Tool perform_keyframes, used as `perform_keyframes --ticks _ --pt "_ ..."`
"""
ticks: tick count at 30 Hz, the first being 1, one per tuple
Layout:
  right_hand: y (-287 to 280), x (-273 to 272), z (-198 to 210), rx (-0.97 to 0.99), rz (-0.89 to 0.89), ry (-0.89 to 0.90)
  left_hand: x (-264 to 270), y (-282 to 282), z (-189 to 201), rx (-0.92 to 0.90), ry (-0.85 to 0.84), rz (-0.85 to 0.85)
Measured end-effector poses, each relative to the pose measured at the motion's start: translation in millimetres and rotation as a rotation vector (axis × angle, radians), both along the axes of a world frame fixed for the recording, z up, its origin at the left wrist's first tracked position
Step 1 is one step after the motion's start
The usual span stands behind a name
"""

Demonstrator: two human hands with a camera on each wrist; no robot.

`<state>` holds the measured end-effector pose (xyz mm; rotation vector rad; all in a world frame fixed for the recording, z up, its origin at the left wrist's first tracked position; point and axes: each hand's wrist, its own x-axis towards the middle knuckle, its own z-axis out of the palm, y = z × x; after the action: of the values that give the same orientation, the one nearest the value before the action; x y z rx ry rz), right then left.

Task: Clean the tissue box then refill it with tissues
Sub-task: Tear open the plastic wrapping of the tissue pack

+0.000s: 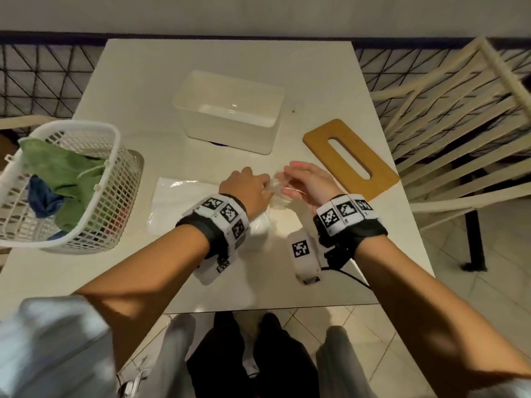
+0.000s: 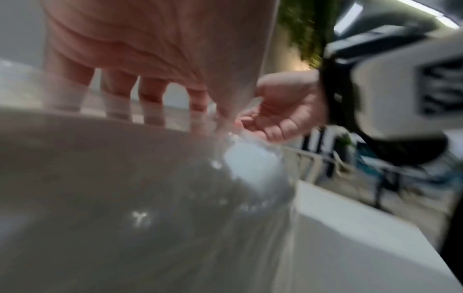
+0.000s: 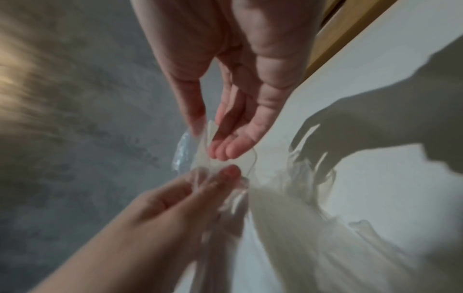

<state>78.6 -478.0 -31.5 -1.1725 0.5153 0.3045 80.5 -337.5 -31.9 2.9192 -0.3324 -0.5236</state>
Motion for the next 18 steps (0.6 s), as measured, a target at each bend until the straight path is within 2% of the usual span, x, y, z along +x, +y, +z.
perform_keyframes --ticks 2,4,7,10,13,16,18 --pt "5.8 -7.9 0.4 -0.07 -0.018 -0.033 8.1 2.3 -0.4 -0.091 0.008 0.128" --pt "9.8 -25.0 -8.7 -0.256 0.02 -0.071 12.4 4.4 -0.1 -0.099 0.022 0.204" --pt "13.4 -54.0 -27.9 -0.558 0.225 -0.181 11.2 6.6 -0.6 -0.236 -0.006 0.303" --pt "17.3 -68.1 -36.4 -0.589 0.427 -0.218 7.7 6.5 -0.9 -0.467 -0.081 0.359" --pt "20.2 -70.5 -40.3 -0.653 0.534 -0.174 4.8 5.1 -6.2 -0.5 -0.147 0.164" --pt "18.1 -71.0 -44.2 -0.819 0.582 -0.268 3.3 9.2 -15.1 -0.438 -0.097 0.029" --pt "15.8 -74.0 -48.3 -0.857 0.567 -0.332 2.5 13.1 -7.7 -0.157 -0.057 -0.074"
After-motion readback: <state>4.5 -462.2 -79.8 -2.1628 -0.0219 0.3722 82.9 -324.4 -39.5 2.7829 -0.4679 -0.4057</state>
